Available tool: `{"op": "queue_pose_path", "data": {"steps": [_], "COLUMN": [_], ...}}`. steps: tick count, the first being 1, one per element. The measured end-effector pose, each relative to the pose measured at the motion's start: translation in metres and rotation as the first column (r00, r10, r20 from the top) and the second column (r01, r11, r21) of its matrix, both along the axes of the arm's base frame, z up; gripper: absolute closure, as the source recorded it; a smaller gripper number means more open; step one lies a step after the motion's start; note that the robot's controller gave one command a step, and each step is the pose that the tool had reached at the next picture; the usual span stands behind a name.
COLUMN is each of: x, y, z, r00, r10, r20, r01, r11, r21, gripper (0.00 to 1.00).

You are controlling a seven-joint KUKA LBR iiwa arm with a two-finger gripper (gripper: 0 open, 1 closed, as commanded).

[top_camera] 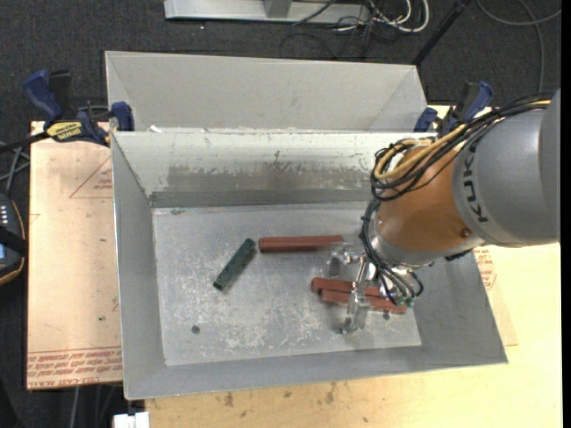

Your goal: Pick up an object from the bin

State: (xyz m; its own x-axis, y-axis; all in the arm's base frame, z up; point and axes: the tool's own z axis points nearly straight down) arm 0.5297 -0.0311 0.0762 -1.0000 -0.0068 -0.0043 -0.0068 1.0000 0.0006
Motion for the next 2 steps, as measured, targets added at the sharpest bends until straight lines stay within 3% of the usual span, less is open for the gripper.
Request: {"op": "queue_pose_path", "data": {"steps": [1, 2], "x": [-0.0006, -0.0010], "y": [0.0039, 0.0041], "z": [-0.0103, -0.0092], "r00": [0.995, 0.994], "r10": [-0.097, -0.110], "r20": [0.000, 0.000], "r01": [0.097, 0.110], "r11": [0.995, 0.994], "r21": [0.001, 0.001], "gripper": [1.00, 1.00]}}
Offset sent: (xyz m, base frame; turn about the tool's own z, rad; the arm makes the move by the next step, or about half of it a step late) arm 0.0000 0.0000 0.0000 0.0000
